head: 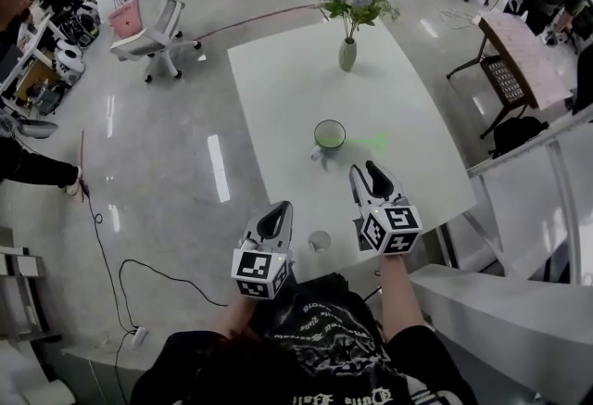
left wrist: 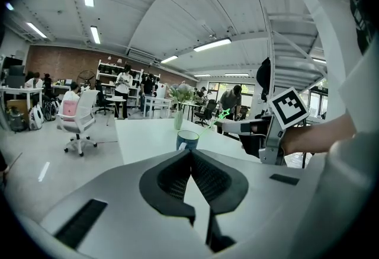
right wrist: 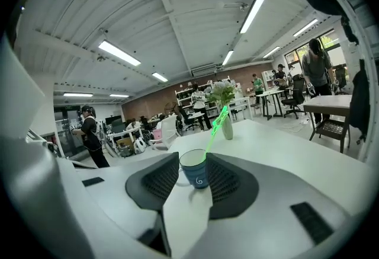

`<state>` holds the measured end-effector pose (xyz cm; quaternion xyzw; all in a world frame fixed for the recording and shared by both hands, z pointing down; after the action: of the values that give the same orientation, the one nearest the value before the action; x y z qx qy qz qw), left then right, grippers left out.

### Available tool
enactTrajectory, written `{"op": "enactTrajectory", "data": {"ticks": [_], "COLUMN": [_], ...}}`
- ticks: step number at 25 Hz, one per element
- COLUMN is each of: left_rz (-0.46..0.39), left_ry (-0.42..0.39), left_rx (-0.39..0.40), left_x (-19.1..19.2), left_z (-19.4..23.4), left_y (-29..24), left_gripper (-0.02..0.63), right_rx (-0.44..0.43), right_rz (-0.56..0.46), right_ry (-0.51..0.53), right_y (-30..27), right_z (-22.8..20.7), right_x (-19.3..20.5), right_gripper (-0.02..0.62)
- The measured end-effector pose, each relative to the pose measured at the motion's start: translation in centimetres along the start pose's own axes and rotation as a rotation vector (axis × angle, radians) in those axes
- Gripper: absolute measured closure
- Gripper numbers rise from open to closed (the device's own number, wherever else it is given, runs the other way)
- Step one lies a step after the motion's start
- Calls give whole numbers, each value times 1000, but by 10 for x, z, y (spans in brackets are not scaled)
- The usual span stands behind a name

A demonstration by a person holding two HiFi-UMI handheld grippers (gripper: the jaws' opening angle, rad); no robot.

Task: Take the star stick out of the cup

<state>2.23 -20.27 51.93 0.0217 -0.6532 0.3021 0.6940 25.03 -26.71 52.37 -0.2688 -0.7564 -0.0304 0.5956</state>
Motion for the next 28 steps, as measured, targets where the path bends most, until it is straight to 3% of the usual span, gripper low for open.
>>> {"op": "enactTrajectory", "data": {"ticks": [10, 28], "left_rz": [-21, -42], "left_ry": [1, -19], "left_rx": [-18, -31], "left_x": [-4, -2], "left_z": [4, -2], "left_y": [11, 14], "left_gripper": [586, 586], "right_rx": [20, 7], "right_rz": [31, 14], "right_ry": [-62, -30], "right_y": [-24, -44], "right_z": [-6, -15], "right_x": [1, -11], "right_gripper": [463, 479]}}
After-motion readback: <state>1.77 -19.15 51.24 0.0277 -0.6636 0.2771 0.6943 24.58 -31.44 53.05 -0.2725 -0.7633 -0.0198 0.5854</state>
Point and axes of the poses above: the fingertips, and each gripper's own axes: y backward along the fingers, z to its left, x out of its underside, the point moved 8 cm from there along y, backward along the fingers, and after that the axes turned 4 degrees about -x, right-handed, at the moved point
